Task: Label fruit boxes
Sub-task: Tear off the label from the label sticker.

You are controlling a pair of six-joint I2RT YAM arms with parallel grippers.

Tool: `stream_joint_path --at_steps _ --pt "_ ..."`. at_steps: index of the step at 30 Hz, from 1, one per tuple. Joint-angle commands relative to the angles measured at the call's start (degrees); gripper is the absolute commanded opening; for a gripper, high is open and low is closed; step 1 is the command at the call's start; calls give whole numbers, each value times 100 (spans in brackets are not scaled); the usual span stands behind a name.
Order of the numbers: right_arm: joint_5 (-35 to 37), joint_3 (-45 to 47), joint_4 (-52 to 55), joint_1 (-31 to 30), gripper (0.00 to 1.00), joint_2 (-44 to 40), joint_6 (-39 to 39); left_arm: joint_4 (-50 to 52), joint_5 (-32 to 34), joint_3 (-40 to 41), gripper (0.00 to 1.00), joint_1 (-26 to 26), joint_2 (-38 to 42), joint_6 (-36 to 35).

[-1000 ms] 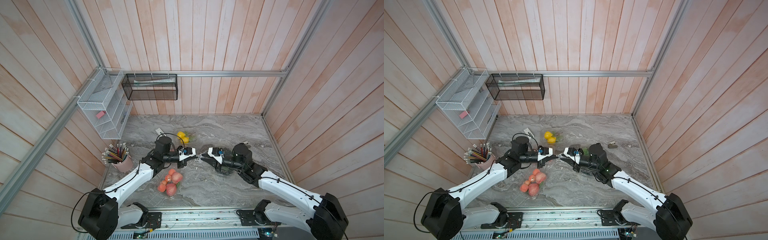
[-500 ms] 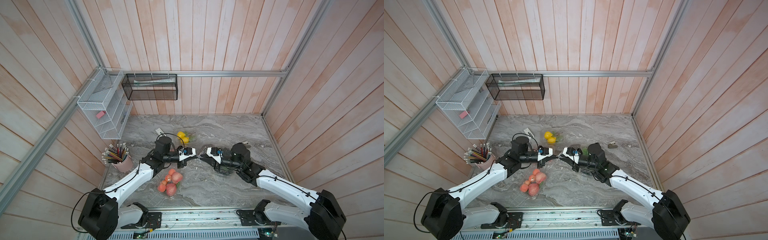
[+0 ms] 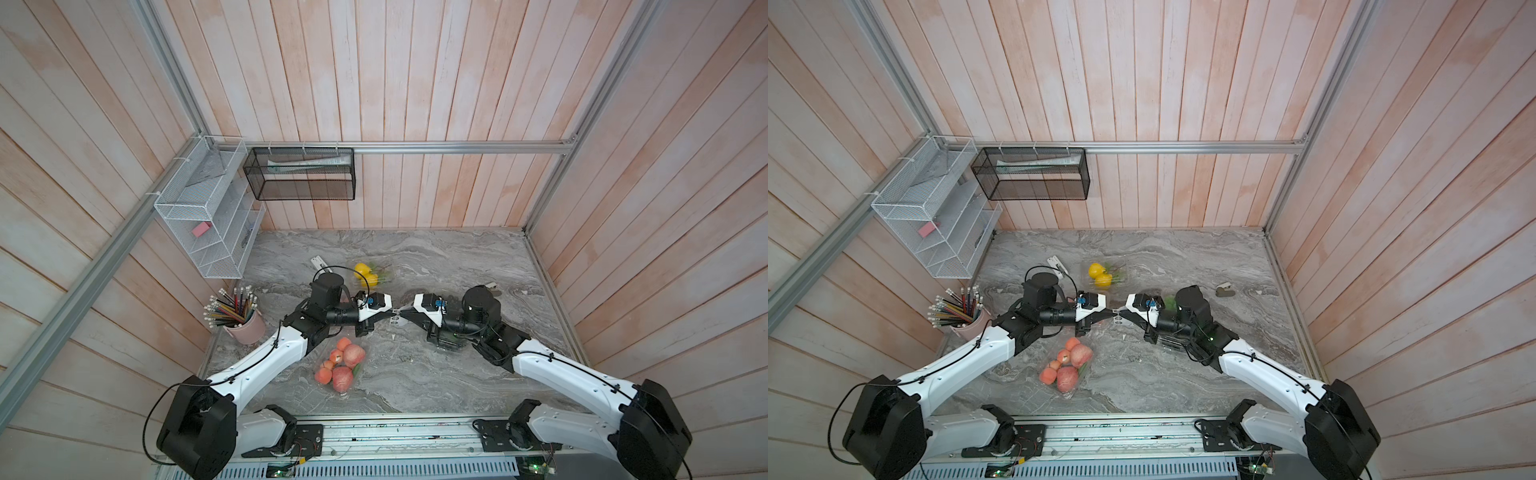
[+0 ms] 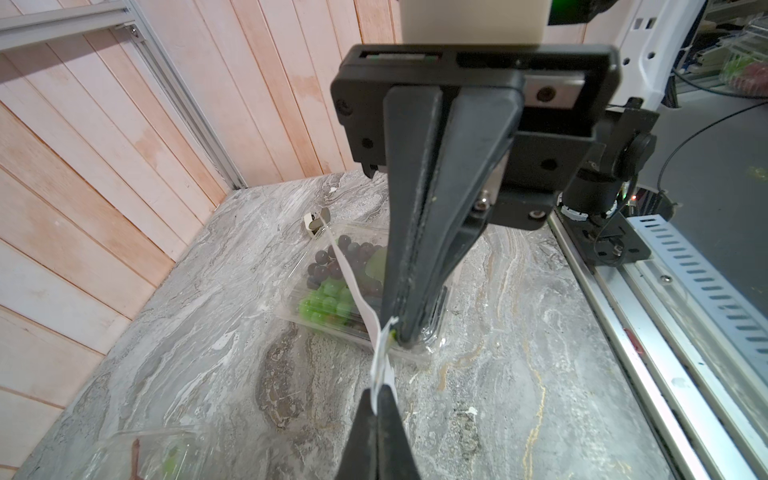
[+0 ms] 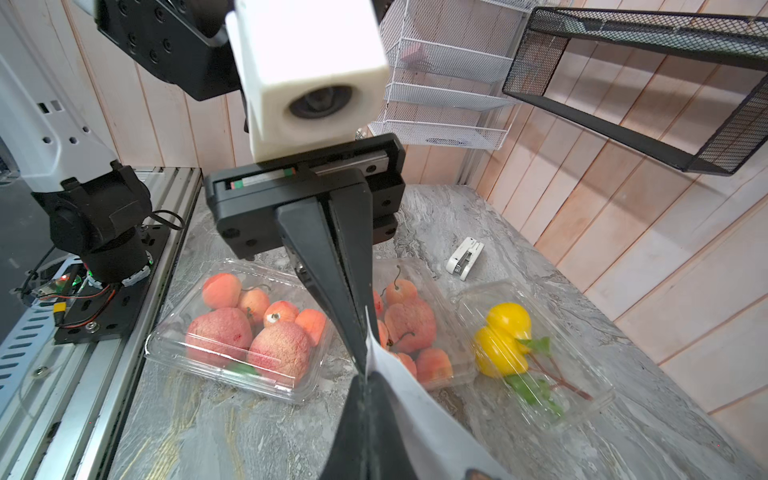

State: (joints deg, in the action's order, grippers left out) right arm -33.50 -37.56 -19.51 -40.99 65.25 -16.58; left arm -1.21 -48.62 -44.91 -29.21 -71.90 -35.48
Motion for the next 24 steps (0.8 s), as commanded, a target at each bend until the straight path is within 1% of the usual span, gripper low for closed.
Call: stream_joint_path --at_steps 1,2,3,4,10,11,12,14,16,18,24 --pt "52 -31 -168 -24 0 -97 51 -124 -84 86 10 -32 -26 172" --pt "58 -9 -212 -23 0 -124 59 -140 -133 104 18 -31 -27 180" --pt "62 14 -249 -19 0 -142 67 -159 -177 120 23 -29 -25 206" --pt "61 26 -270 -21 0 -153 76 -181 -216 131 26 -32 -26 233" --pt "-1 73 -389 4 0 -193 139 -296 -223 149 26 -32 -96 382" --pt "-7 91 -415 8 0 -204 146 -308 -208 150 25 -32 -106 400" --pt "-8 101 -447 12 0 -217 162 -326 -195 147 21 -31 -116 425" --pt "3 130 -480 5 0 -232 161 -383 -157 127 8 -31 -138 570" --pt "18 145 -481 11 0 -241 136 -452 -182 112 2 -32 -161 736" --pt "40 153 -466 12 0 -243 90 -555 -239 104 0 -32 -183 900" --pt "62 161 -466 12 0 -215 41 -634 -255 57 0 -32 -262 1197"
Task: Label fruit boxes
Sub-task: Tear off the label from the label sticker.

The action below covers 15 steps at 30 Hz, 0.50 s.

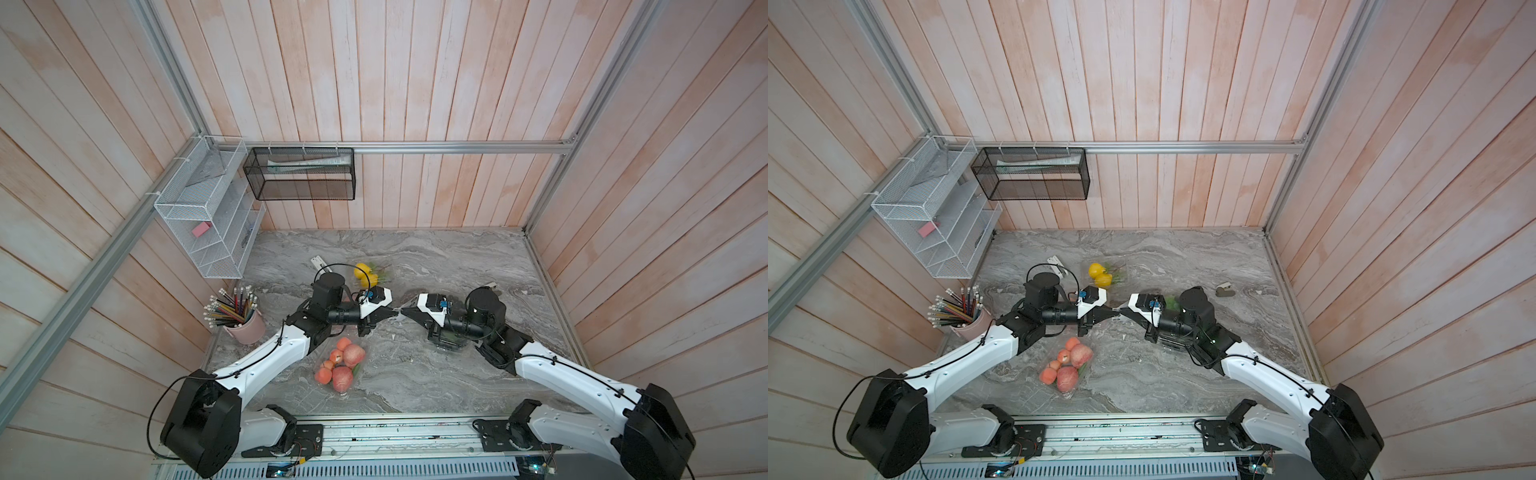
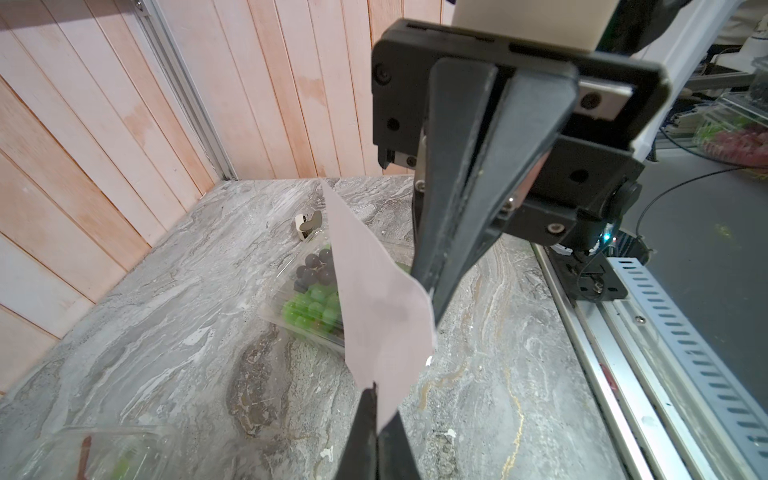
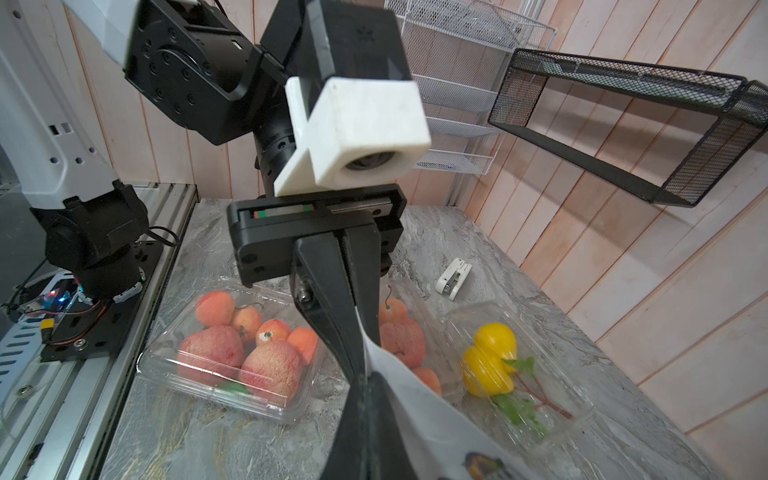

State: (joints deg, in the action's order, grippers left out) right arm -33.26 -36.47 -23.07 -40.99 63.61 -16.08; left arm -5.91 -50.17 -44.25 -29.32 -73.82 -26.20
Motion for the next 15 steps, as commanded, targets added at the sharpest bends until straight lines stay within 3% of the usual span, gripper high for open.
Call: stream_joint_path --at_steps 1,15 --pt "38 52 -118 12 0 -44 -11 -152 -96 -22 0 -21 -79 301" --pt "-168 26 -327 -1 0 193 61 -37 176 -145 0 -19 -174 458"
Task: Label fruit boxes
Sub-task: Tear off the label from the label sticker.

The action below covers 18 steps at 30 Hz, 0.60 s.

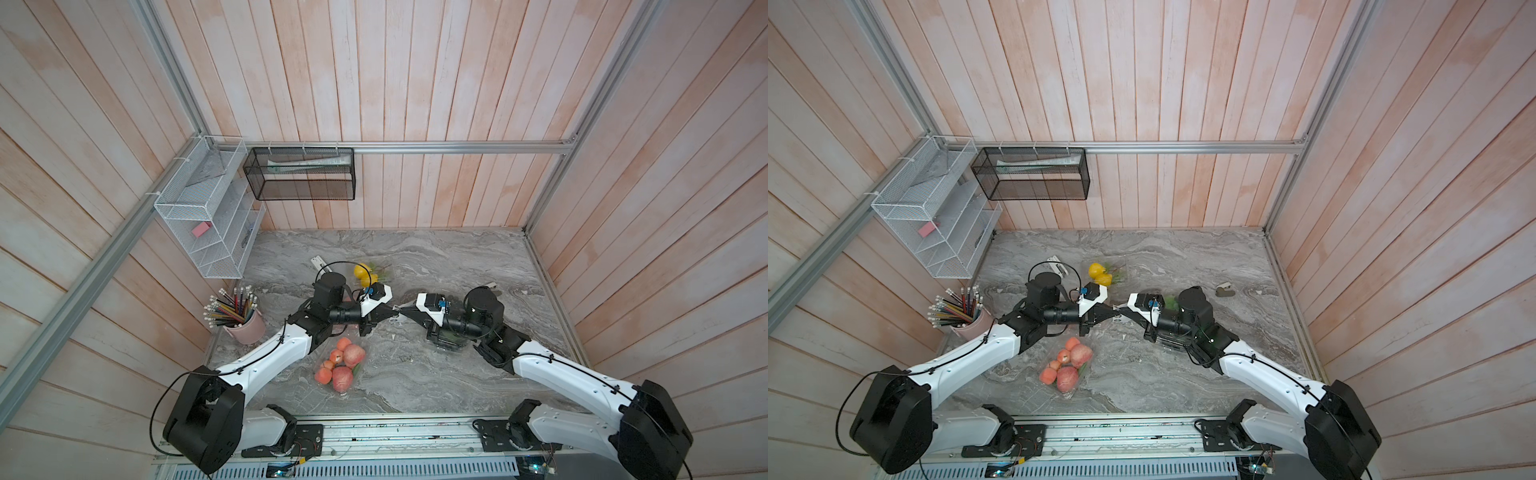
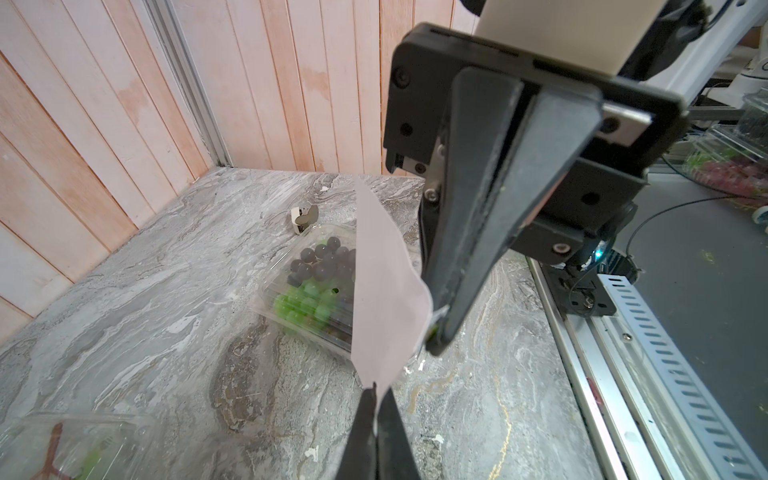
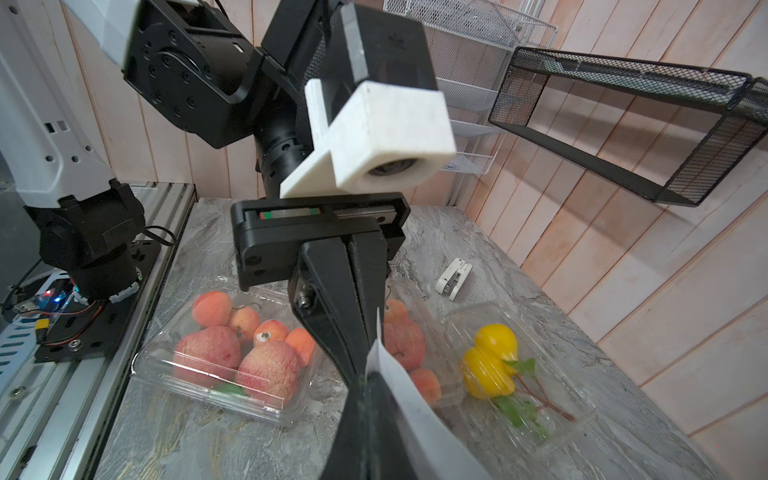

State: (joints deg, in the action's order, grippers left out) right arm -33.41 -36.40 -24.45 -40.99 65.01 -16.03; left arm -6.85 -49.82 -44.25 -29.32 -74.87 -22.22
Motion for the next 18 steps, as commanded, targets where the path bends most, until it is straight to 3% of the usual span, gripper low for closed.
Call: stream_joint_path --at_steps 1,18 --pt "-166 11 -190 3 0 60 63 63 182 -145 0 -20 -71 67" --pt "-298 10 -113 -15 0 126 157 160 430 -198 0 -28 -142 103"
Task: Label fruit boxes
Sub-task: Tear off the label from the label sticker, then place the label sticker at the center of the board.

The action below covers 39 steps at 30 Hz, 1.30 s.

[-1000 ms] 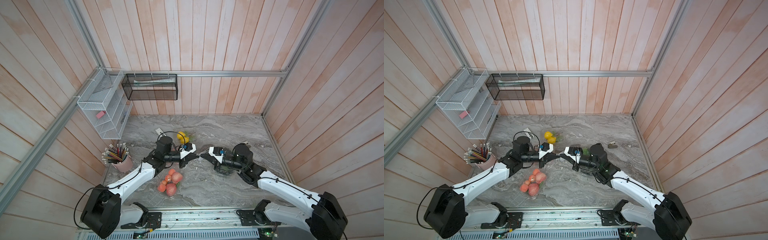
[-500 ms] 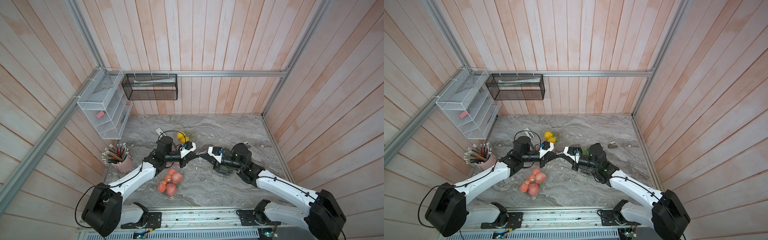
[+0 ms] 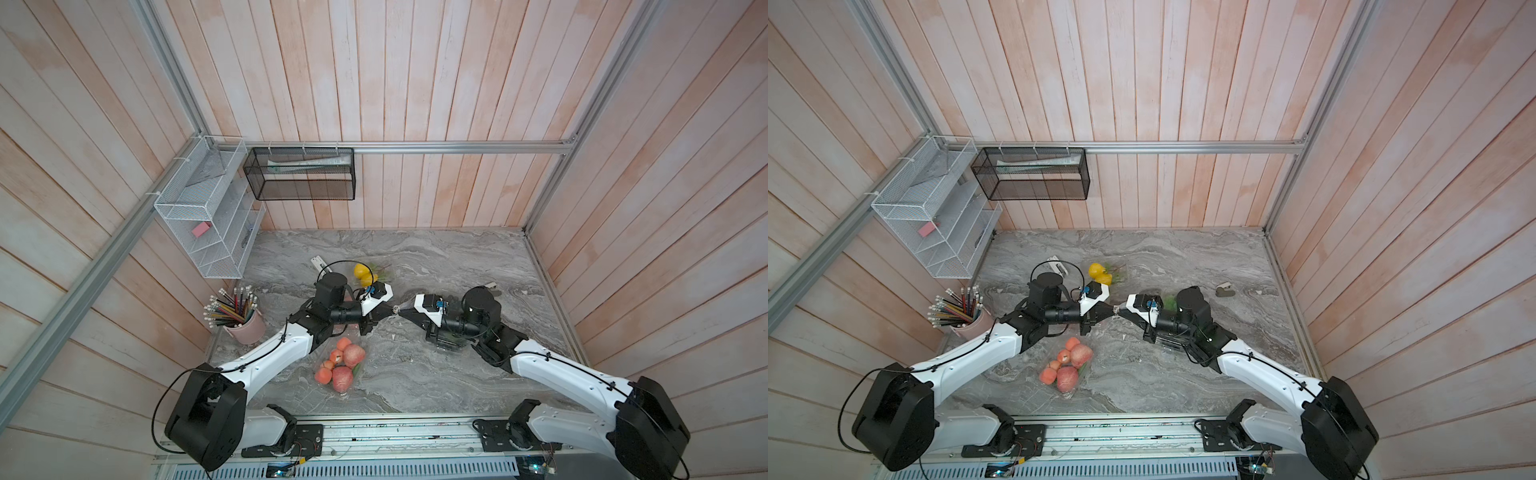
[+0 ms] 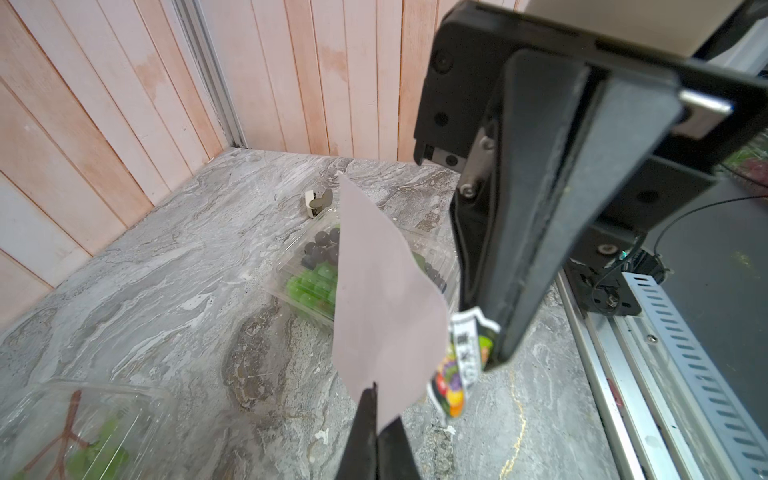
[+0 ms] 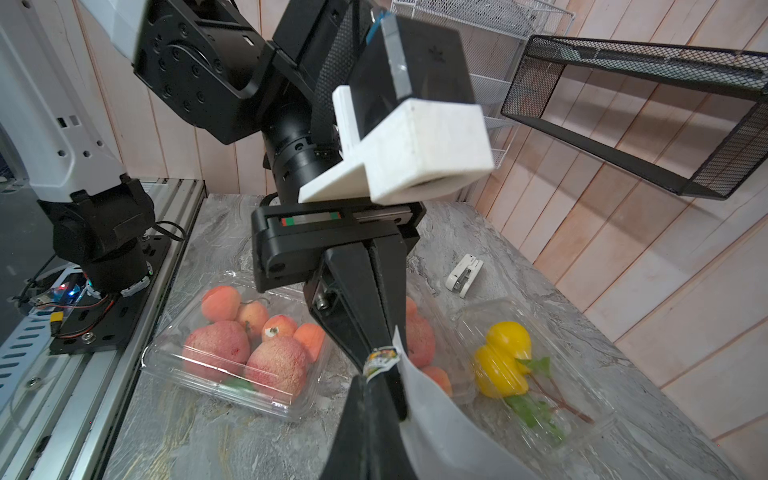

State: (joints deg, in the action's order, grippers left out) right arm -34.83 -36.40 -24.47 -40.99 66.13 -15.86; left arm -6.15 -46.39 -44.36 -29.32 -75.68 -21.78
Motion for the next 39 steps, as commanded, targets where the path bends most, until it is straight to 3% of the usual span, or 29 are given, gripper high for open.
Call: stream_joint_path --at_steps 1,12,21,28,39 --pt "-171 10 -104 -14 0 12 162 90 107 -187 0 -21 -53 49" --pt "-368 36 311 57 0 -248 691 135 326 -209 0 -24 -99 407" --pt "-512 -48 481 969 0 -664 2470 102 83 164 0 -155 -72 2557" --pt "-647 -42 610 1428 0 -800 2993 683 -208 111 0 -153 -393 3663" --pt "-668 118 744 1877 0 -972 3460 1606 52 -490 0 -177 -1222 3923"
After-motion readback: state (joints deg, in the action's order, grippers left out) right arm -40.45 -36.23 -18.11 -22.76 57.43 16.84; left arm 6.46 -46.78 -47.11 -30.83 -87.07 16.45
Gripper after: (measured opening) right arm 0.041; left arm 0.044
